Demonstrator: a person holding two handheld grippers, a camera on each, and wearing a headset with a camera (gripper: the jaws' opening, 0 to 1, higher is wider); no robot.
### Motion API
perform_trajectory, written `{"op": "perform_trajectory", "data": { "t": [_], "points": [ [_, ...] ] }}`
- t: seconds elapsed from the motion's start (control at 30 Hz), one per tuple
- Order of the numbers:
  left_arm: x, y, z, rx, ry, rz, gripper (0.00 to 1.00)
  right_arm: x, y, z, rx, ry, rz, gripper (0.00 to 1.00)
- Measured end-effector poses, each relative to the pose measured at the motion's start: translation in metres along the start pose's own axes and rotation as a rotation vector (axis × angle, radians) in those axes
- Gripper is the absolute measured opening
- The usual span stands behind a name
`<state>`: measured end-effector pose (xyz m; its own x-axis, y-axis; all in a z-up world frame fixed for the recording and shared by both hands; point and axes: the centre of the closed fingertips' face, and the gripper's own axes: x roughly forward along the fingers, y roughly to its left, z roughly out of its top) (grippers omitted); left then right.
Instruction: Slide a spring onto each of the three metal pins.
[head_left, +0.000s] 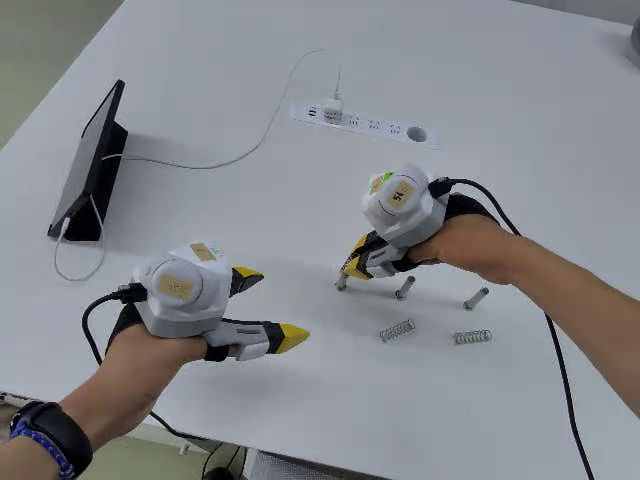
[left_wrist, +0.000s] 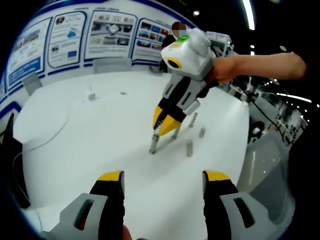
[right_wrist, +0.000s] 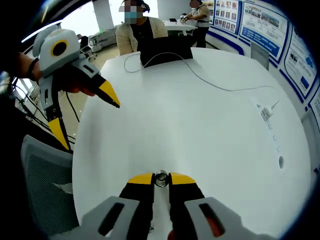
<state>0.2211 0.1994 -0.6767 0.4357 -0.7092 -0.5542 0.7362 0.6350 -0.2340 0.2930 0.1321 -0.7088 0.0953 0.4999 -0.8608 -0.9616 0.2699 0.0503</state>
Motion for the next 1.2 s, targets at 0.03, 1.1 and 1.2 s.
{"op": "perform_trajectory", "data": {
  "t": [0.03, 1.1, 1.2],
  "points": [
    [0.000, 0.000, 0.000, -0.001, 0.000, 0.001, 0.64, 0.001, 0.000, 0.000, 0.000, 0.000, 0.001, 0.12],
    [-0.003, 0.000, -0.005, -0.014, 0.008, 0.000, 0.64, 0.029, 0.001, -0.015, -0.012, 0.030, -0.008, 0.13],
    [-0.003, 0.000, -0.004, -0.015, 0.006, -0.002, 0.64, 0.031, 0.003, -0.016, -0.004, 0.030, -0.007, 0.13]
  ]
}}
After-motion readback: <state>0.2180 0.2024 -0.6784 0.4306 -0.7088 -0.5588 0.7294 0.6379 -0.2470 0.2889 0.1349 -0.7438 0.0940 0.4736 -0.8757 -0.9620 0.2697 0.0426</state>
